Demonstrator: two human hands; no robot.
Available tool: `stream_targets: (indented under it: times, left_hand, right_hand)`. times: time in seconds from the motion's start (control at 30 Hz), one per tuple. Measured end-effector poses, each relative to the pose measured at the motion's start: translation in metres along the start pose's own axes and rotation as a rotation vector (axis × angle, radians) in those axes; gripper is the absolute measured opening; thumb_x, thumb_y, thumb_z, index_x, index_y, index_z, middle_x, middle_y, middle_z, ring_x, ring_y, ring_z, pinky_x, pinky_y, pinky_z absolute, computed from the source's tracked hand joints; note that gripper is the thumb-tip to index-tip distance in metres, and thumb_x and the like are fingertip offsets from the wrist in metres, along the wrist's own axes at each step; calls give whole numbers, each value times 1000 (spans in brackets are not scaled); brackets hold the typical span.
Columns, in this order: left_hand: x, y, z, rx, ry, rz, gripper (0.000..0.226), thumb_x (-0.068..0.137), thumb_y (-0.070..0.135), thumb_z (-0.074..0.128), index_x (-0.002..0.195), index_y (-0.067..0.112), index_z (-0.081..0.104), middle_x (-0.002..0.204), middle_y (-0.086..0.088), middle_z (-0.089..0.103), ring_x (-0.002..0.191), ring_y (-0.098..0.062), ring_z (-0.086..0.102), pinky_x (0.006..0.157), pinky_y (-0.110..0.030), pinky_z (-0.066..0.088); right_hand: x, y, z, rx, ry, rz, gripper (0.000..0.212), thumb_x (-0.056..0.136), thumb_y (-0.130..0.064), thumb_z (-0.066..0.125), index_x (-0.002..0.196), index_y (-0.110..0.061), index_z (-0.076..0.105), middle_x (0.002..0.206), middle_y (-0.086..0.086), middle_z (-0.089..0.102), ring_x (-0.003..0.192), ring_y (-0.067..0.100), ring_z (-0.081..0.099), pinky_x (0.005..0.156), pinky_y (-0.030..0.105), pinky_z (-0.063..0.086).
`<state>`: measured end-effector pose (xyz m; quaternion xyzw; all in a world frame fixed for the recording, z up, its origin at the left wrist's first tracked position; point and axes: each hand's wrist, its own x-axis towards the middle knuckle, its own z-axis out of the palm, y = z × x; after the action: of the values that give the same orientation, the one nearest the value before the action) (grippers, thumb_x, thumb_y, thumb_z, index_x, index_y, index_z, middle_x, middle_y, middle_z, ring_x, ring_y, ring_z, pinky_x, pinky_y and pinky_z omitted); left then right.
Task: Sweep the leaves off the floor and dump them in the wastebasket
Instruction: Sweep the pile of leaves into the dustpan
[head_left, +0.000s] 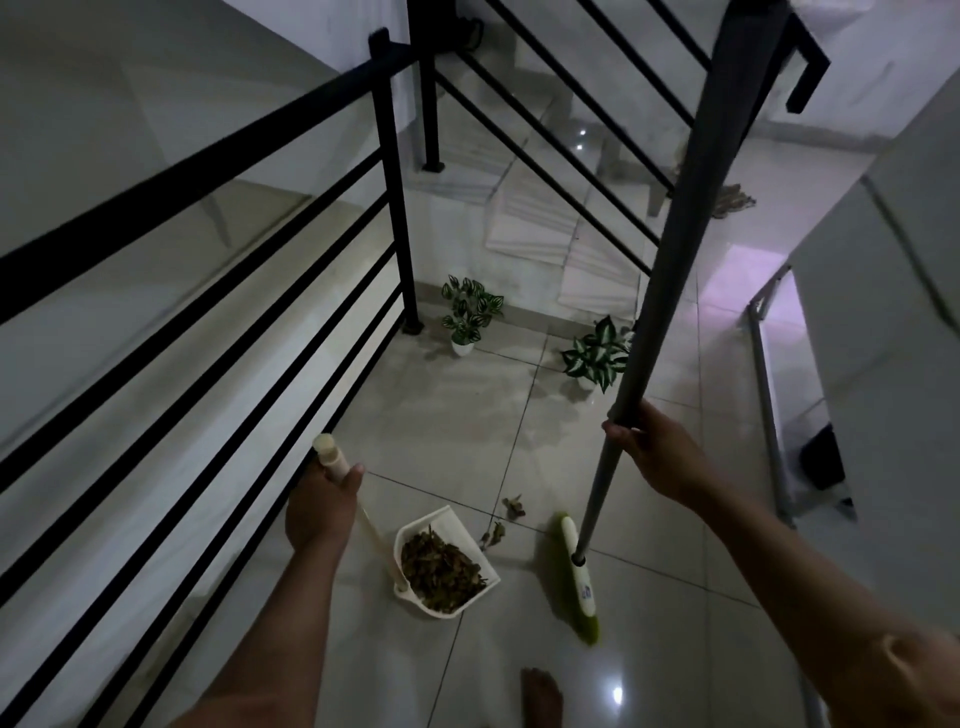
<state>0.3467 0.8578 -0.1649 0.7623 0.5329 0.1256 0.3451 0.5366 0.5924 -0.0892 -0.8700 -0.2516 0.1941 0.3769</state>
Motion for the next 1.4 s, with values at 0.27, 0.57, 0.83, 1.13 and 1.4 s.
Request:
stream_targets:
  times: [0.27, 0.57, 0.83, 1.13, 1.4]
  left_hand:
    - [-11, 6, -20, -116, -88, -72, 58, 82, 23, 66, 132, 7, 41, 127, -17, 56, 119, -36, 50, 93, -41, 40]
    - [-75, 37, -16, 89, -197, -136, 61, 85, 29, 62, 133, 5, 36, 132, -18, 50, 118, -32, 50, 92, -34, 42]
    - [-183, 125, 8, -583, -318, 120, 66, 80, 32, 67, 134, 40, 30, 136, 2, 46, 124, -16, 46, 102, -39, 42]
    - [-227, 130, -36, -844, 128, 135, 13, 85, 16, 58, 91, 27, 56, 94, 0, 67, 90, -10, 66, 81, -31, 56]
    - [-253, 83, -34, -940, 214, 141, 5, 83, 10, 54, 87, 13, 55, 84, -2, 72, 88, -11, 69, 64, -20, 56]
  right_hand:
    - [-14, 2, -1, 4, -116, -8, 37, 92, -15, 45, 129, -11, 40, 124, 13, 54, 116, 24, 50, 95, 33, 39]
    - [-23, 16, -13, 100, -144, -73, 32, 93, -19, 44, 124, -13, 44, 105, 2, 51, 97, 15, 49, 82, 28, 39]
    - [-37, 23, 25, 196, -264, -211, 21, 88, -16, 54, 107, -24, 54, 81, -14, 56, 79, 13, 56, 65, 19, 44]
    - [-67, 22, 74, 59, -437, -372, 31, 89, -21, 53, 120, -22, 50, 99, -4, 49, 89, 13, 48, 72, 21, 34]
    - [-84, 34, 84, -274, -571, -500, 36, 92, -26, 45, 126, -14, 43, 124, 8, 52, 110, 24, 49, 89, 30, 36]
